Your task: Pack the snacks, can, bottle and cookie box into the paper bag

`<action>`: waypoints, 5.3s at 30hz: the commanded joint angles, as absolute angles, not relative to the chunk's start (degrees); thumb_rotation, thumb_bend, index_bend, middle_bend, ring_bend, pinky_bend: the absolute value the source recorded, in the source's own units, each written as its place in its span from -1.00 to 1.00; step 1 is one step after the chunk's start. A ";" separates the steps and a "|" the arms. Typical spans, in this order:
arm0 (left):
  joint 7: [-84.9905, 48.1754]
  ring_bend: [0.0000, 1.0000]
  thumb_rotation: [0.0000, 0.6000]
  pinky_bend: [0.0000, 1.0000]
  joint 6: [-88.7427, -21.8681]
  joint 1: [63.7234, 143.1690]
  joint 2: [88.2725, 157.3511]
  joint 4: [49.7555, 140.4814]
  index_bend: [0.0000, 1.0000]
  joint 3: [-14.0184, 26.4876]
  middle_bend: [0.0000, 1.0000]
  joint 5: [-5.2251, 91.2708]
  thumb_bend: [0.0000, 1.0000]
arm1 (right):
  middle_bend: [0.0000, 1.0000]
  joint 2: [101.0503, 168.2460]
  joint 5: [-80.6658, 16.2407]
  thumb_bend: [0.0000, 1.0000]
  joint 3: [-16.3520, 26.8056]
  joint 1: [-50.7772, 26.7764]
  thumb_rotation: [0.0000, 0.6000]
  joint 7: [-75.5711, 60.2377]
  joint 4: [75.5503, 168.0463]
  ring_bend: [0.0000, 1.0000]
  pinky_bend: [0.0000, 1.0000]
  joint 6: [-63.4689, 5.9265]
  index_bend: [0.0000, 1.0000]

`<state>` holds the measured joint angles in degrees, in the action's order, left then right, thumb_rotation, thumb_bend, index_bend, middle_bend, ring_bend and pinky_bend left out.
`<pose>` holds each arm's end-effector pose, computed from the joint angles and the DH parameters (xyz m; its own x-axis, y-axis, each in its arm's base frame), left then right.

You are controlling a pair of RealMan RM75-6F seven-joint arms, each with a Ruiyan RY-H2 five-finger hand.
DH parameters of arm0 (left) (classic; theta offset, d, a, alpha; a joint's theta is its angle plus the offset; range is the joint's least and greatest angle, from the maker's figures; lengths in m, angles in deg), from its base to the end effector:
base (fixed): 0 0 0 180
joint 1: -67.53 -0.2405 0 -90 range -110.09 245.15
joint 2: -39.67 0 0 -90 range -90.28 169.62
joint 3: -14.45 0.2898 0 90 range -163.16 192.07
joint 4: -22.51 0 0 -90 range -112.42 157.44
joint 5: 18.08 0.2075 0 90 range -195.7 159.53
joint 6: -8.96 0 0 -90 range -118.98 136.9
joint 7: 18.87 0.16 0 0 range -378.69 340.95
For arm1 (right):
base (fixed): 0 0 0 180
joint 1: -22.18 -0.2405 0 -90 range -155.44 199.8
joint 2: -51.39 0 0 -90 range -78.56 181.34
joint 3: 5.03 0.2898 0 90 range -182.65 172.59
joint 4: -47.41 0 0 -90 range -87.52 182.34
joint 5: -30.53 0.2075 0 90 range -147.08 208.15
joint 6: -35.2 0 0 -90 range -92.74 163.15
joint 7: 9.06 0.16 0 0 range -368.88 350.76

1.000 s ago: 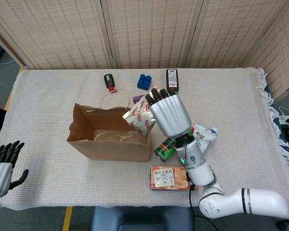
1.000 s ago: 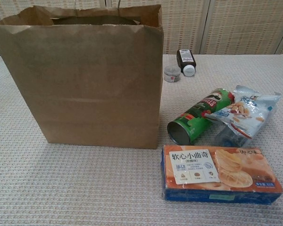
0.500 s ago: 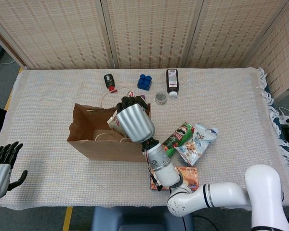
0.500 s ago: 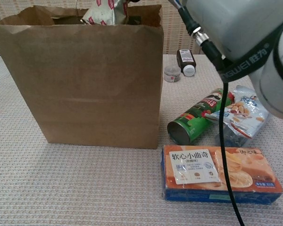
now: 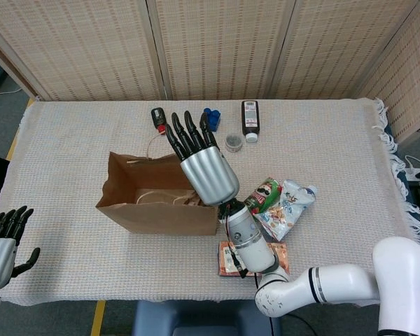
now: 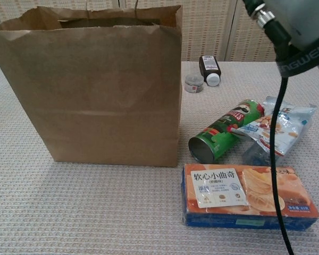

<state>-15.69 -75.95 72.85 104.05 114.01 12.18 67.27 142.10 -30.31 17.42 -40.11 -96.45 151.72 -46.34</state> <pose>-0.3438 0.2003 0.1746 0.4546 0.0112 0.8906 0.8907 -0.0055 -0.4545 0.0533 -0.3728 0.0650 0.6996 0.5651 0.4372 -0.3964 -0.2021 0.8955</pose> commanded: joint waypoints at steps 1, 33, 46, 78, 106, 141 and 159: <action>-15.71 -1.00 1.00 -1.00 -75.94 72.84 104.04 114.01 -0.93 12.18 -1.00 67.25 -0.28 | -1.00 140.66 -31.24 -0.76 16.71 -39.09 1.00 -95.57 153.41 -1.00 -0.70 -47.50 -1.00; -13.14 -1.00 1.00 -1.00 -75.46 73.28 104.39 114.70 -0.93 11.70 -1.00 66.56 -0.28 | -1.00 115.62 -20.40 -0.81 -6.00 -10.75 1.00 -55.42 162.63 -1.00 -0.71 -33.68 -1.00; -15.09 -1.00 1.00 -1.00 -75.55 73.22 104.14 114.20 -0.93 11.94 -1.00 67.09 -0.29 | -1.00 125.73 -8.21 -0.81 -0.48 -16.84 1.00 -58.41 155.09 -1.00 -0.71 -31.10 -1.00; -15.56 -1.00 1.00 -1.00 -75.95 72.87 104.11 114.11 -0.92 12.11 -1.00 67.18 -0.28 | 0.40 119.82 -18.60 -0.23 11.03 -16.69 1.00 -46.55 164.63 0.47 0.63 -42.69 0.62; -16.54 -1.00 1.00 -1.00 -75.55 73.16 103.83 113.77 -0.92 12.23 -1.00 67.55 -0.28 | 0.40 147.35 -11.78 -0.23 27.43 -46.96 1.00 -68.37 159.17 0.39 0.62 -59.97 0.53; -16.67 -1.00 1.00 -1.00 -75.76 72.94 103.81 113.73 -0.92 12.29 -1.00 67.56 -0.28 | -0.44 154.65 -6.20 -0.34 27.90 -49.03 1.00 -73.71 152.79 -0.65 -0.24 -59.46 -0.76; -17.21 -1.00 1.00 -1.00 -75.73 72.91 103.70 113.56 -0.92 12.36 -1.00 67.63 -0.28 | -0.45 159.12 -7.54 -0.34 30.02 -53.55 1.00 -73.85 148.30 -0.66 -0.24 -59.09 -0.79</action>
<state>-17.22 -75.73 72.91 103.70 113.56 12.36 67.63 159.30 -7.45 30.11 -53.61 -73.54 148.29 -58.88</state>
